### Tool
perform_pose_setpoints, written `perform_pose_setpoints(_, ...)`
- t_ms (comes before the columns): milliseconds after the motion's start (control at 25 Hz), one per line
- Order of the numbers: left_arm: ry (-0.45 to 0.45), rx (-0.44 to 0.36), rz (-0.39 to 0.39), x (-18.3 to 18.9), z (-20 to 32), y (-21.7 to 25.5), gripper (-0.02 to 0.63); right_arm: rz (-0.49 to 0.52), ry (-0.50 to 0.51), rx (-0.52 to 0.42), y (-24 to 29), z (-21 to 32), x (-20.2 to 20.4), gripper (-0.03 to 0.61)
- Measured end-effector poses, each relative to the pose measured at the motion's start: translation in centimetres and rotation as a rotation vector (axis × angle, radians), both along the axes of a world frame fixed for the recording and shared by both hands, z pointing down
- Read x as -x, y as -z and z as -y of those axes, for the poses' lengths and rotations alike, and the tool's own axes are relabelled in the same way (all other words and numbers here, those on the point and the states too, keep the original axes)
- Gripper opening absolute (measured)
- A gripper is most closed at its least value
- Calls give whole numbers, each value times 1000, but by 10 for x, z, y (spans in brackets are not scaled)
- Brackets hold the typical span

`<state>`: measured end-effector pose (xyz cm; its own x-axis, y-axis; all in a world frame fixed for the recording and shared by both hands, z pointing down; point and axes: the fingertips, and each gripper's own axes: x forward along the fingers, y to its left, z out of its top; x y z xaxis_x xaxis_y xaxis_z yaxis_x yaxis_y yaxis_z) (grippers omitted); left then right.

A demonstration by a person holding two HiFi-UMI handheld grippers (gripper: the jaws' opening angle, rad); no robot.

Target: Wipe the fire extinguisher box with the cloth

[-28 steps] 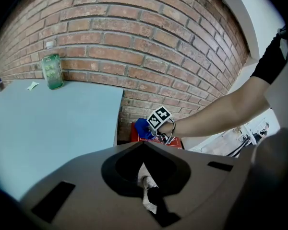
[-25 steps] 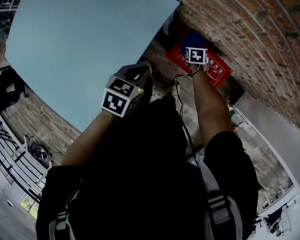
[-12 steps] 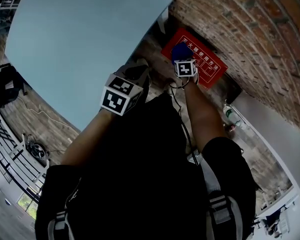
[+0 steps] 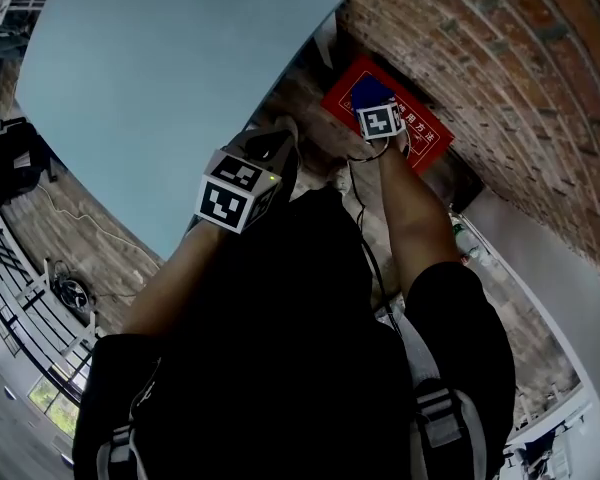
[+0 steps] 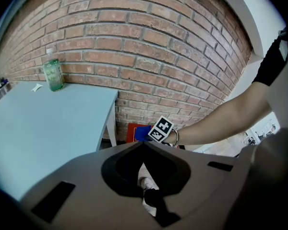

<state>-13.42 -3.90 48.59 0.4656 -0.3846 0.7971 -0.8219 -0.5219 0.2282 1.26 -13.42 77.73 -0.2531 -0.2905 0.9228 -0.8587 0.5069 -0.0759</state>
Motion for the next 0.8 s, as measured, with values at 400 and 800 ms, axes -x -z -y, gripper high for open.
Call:
perform_pose_setpoints(400,32,-16,6,0,13,7,-6,1,-199,-30,1,38,-60,43)
perform_pose_setpoints(800,-1,-27,1,-27,20,8,-5,60,-74,21,-3,-38,-23,43)
